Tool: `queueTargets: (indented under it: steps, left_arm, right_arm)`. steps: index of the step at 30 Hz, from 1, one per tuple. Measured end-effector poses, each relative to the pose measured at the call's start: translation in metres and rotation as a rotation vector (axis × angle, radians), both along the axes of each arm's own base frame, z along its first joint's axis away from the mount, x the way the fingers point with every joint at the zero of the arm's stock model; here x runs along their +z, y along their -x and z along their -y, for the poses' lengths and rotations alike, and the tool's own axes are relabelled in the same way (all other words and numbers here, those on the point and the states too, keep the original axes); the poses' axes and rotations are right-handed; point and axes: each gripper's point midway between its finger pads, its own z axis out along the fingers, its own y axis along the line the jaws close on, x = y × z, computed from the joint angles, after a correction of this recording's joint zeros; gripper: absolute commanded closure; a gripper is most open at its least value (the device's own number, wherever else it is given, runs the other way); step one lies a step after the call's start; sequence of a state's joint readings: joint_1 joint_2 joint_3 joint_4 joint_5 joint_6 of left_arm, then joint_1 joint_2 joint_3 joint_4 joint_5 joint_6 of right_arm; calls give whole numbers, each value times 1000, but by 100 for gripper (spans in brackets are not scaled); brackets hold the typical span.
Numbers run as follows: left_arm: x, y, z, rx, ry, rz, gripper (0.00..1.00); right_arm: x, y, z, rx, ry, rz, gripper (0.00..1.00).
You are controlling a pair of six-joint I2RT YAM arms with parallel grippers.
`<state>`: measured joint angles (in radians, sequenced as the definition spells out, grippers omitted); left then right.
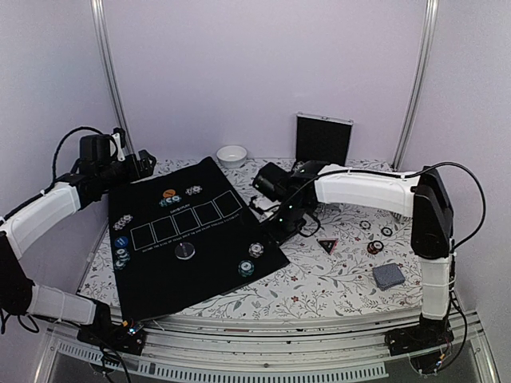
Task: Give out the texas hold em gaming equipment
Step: Place the poker chips pile in the dealer area.
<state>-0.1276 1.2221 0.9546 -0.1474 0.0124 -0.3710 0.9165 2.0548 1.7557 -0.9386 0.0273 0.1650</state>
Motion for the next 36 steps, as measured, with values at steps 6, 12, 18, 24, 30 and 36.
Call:
queueTargets:
  steps: [6,12,18,24,30,36]
  left_arm:
    - [-7,-2,0,-9,16,-21,2]
    - [-8,-3,-1,-8,24,-25,2]
    - [-8,-3,-1,-10,29,-26,2]
    - [-9,-3,0,-15,33,-27,2]
    - [-9,-3,-1,-13,36,-28,2]
    - [-9,-3,-2,-12,37,-28,2]
  right_arm:
    - [-44,35,-20,113,78,-92,98]
    - [-59,30,-22,112,107,-106,97]
    - [-76,25,-20,115,164,-100,97]
    - [-81,23,-16,113,207,-86,68]
    - [-81,21,-11,112,239,-70,48]
    - [-78,20,-12,112,240,-63,39]
